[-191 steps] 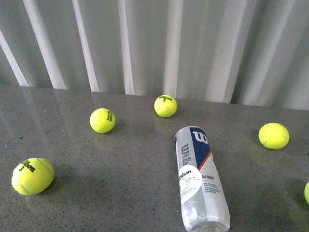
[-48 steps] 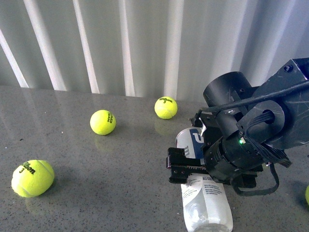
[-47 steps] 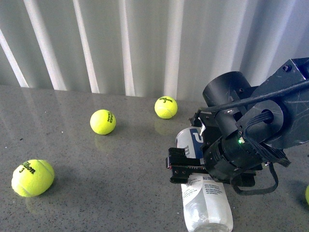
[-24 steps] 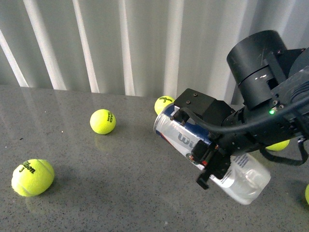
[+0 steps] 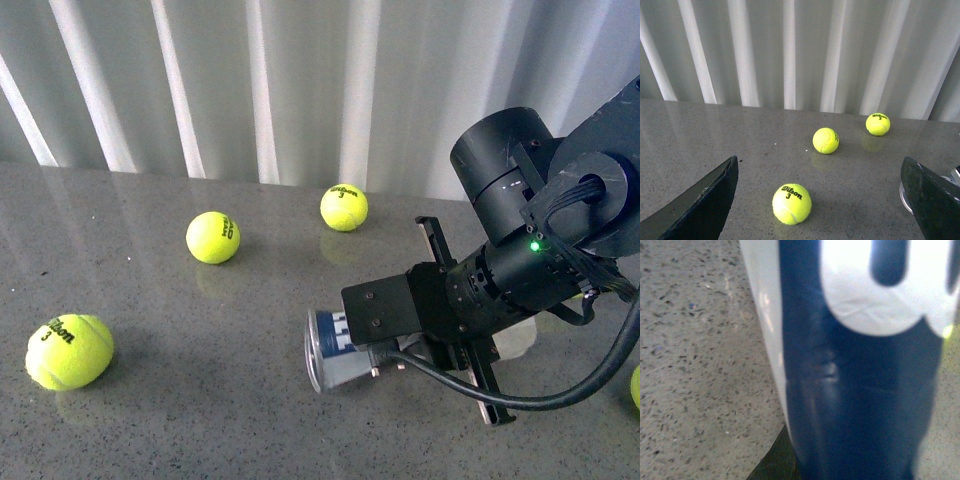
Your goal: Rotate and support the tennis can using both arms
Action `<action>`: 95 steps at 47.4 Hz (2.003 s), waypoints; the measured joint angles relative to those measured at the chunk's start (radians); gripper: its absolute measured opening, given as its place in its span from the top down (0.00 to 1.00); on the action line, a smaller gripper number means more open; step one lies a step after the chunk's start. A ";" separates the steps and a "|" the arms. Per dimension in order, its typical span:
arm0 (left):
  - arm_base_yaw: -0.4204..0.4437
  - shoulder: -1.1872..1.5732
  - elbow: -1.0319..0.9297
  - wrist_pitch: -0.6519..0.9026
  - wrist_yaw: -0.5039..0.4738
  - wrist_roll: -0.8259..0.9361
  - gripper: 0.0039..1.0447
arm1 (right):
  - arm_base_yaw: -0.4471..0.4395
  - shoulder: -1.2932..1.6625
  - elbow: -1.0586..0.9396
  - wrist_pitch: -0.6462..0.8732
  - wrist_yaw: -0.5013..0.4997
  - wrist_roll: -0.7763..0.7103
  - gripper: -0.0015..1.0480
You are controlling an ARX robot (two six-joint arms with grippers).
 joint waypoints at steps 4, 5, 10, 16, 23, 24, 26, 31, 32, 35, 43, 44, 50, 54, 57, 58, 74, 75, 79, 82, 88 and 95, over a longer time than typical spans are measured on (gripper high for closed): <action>0.000 0.000 0.000 0.000 0.000 0.000 0.06 | 0.003 0.011 -0.001 0.035 -0.005 0.033 0.89; 0.000 0.000 0.000 0.000 0.000 0.000 0.06 | 0.003 0.013 -0.001 0.040 -0.005 0.043 0.89; 0.000 0.000 0.000 0.000 0.000 0.000 0.06 | 0.007 0.016 -0.011 0.061 -0.019 0.108 0.77; 0.000 0.000 0.000 0.000 0.000 0.000 0.06 | 0.007 0.014 -0.027 0.052 -0.047 0.164 0.54; 0.000 0.000 0.000 0.000 0.000 0.000 0.06 | 0.000 -0.005 -0.043 0.048 -0.061 0.211 0.29; 0.000 0.000 0.000 0.000 0.000 0.000 0.06 | -0.003 -0.013 -0.045 0.044 -0.065 0.215 0.24; 0.000 0.000 0.000 0.000 0.000 0.000 0.06 | -0.007 -0.031 -0.051 0.045 -0.069 0.225 0.16; 0.000 0.000 0.000 0.000 0.000 0.000 0.06 | -0.014 -0.071 -0.071 0.046 -0.091 0.248 0.06; 0.000 0.000 0.000 0.000 0.000 0.000 0.06 | -0.014 -0.077 -0.075 0.045 -0.093 0.252 0.07; 0.000 0.000 0.000 0.000 0.000 0.000 0.06 | -0.016 -0.092 -0.084 0.045 -0.107 0.266 0.07; 0.000 0.000 0.000 0.000 0.000 0.000 0.06 | -0.022 -0.143 -0.122 0.048 -0.137 0.297 0.07; 0.000 0.000 0.000 0.000 0.000 0.000 0.06 | -0.023 -0.152 -0.127 0.048 -0.144 0.306 0.07; 0.000 0.000 0.000 0.000 0.000 0.000 0.06 | -0.029 -0.203 -0.153 0.049 -0.189 0.373 0.07; 0.000 0.000 0.000 0.000 0.000 0.000 0.06 | -0.037 -0.254 -0.175 0.071 -0.227 0.455 0.07; 0.000 0.000 0.000 0.000 0.000 0.000 0.06 | -0.049 -0.314 -0.189 0.092 -0.265 0.592 0.07; 0.000 0.000 0.000 0.000 0.000 0.000 0.06 | -0.053 -0.331 -0.193 0.106 -0.276 0.636 0.07; 0.000 0.000 0.000 0.000 0.000 0.000 0.06 | -0.178 -0.549 -0.252 0.174 0.127 1.527 0.07; 0.000 0.000 0.000 0.000 0.000 0.000 0.06 | -0.180 -0.549 -0.254 0.174 0.128 1.552 0.07; 0.000 0.000 0.000 0.000 0.000 0.000 0.06 | -0.177 -0.542 -0.266 0.193 0.144 1.599 0.07; 0.000 0.000 0.000 0.000 0.000 0.000 0.06 | -0.168 -0.537 -0.329 0.380 0.237 1.579 0.13; 0.000 -0.001 0.000 0.000 -0.004 0.000 0.06 | -0.169 -0.553 -0.547 0.877 0.363 1.505 0.32; 0.000 0.000 0.000 0.000 -0.003 0.000 0.06 | -0.190 -0.640 -0.681 1.088 0.353 1.478 0.51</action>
